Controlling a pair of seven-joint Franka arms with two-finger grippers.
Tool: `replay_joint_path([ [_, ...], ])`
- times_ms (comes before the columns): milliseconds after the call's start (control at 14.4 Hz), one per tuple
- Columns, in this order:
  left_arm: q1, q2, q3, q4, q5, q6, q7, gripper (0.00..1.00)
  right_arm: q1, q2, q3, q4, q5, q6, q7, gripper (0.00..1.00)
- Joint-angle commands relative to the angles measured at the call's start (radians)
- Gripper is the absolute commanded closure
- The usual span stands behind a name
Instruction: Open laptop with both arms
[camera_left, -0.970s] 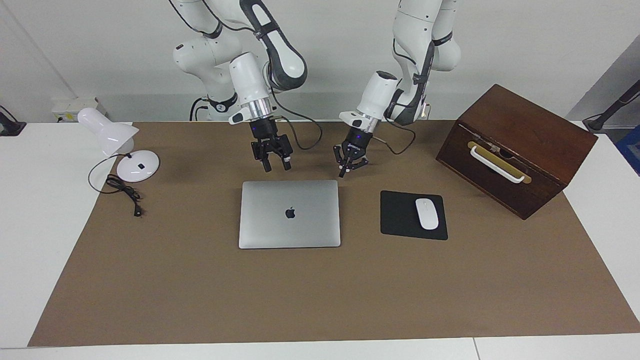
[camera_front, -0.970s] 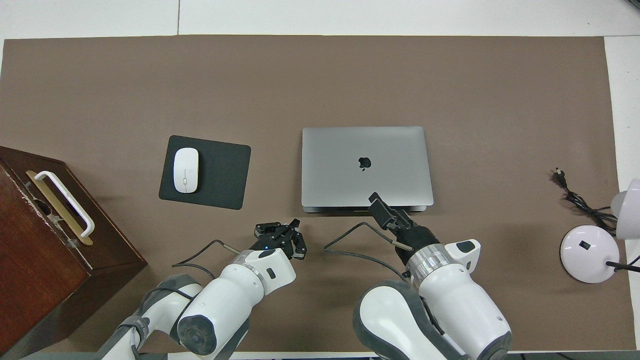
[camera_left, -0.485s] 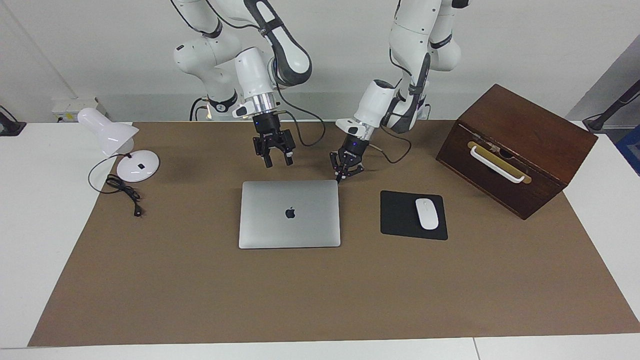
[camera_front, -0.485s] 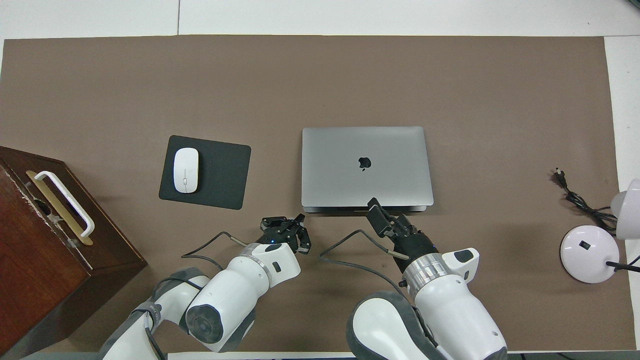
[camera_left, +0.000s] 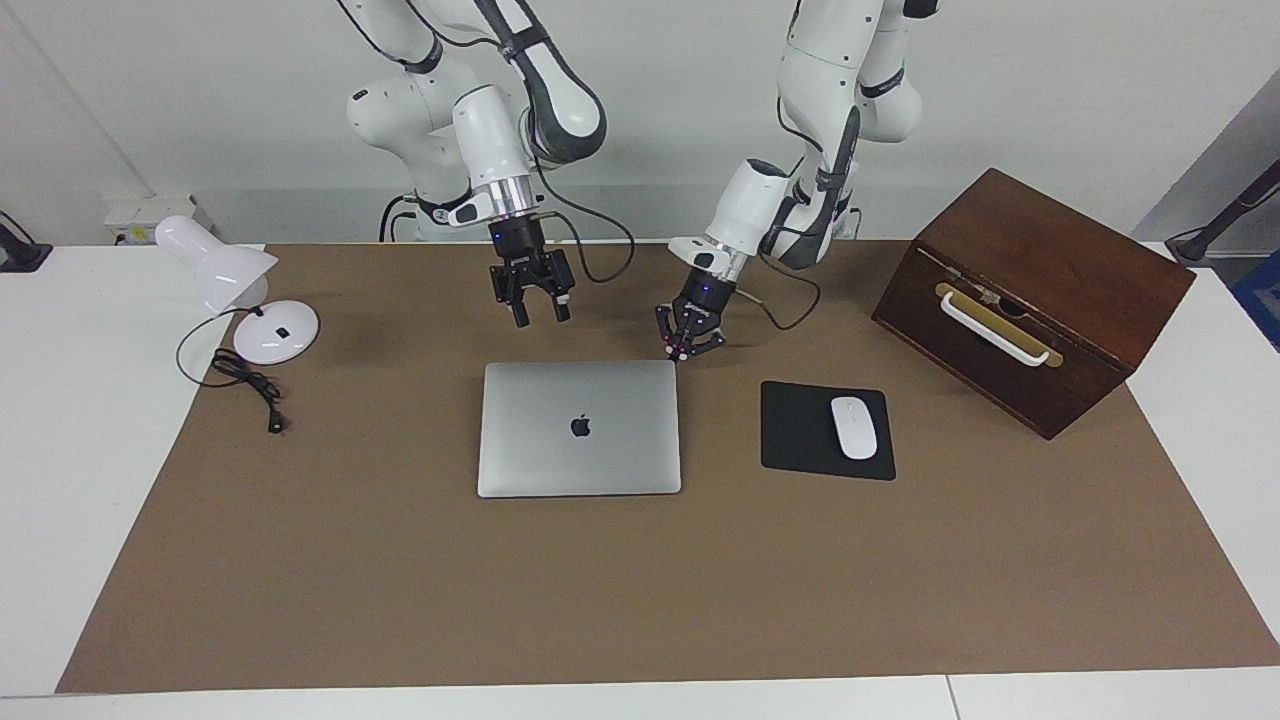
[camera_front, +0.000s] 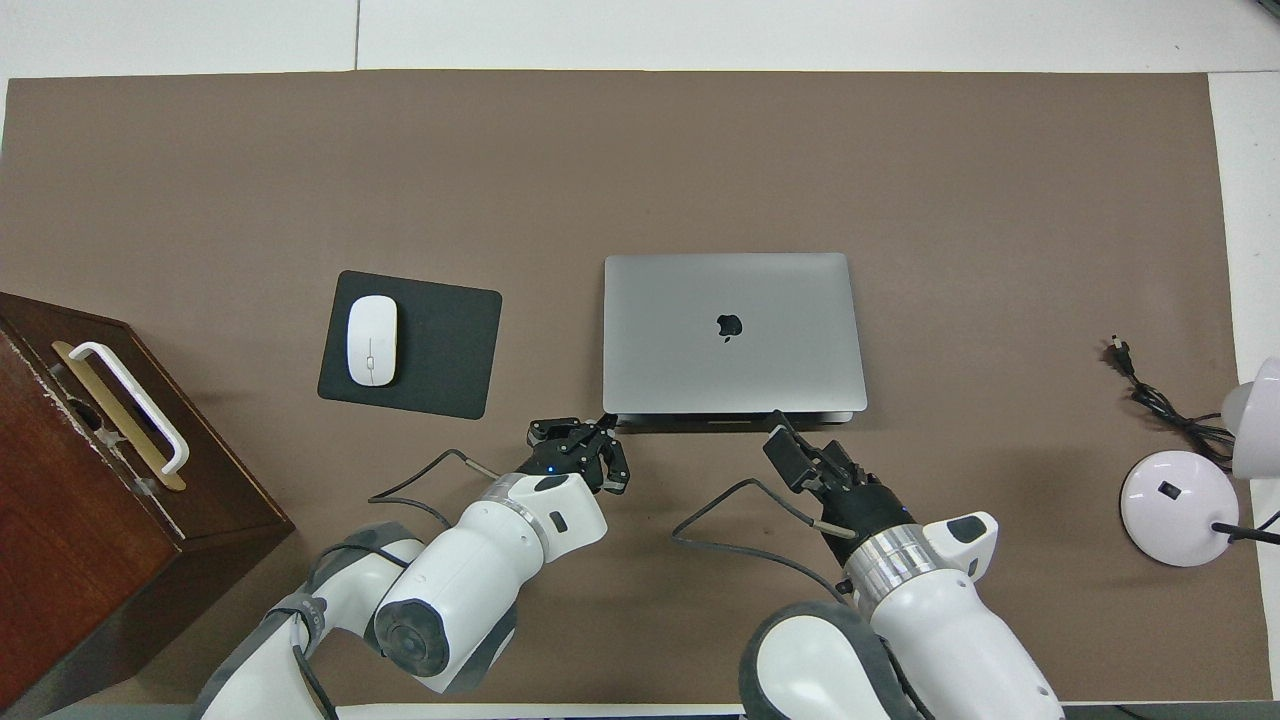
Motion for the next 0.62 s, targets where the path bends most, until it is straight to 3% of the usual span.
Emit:
replay_joint_path([
  [0,-0.003,0.056,0.012,0.04,-0.012,0.018,0.039,1.0,-0.027,-0.098,0.004,-0.079,0.042,-0.057,-0.06,0.0],
  [554,-0.003,0.109,0.016,0.075,-0.012,0.019,0.059,1.0,-0.016,-0.216,0.004,-0.165,0.278,-0.127,-0.241,0.0],
])
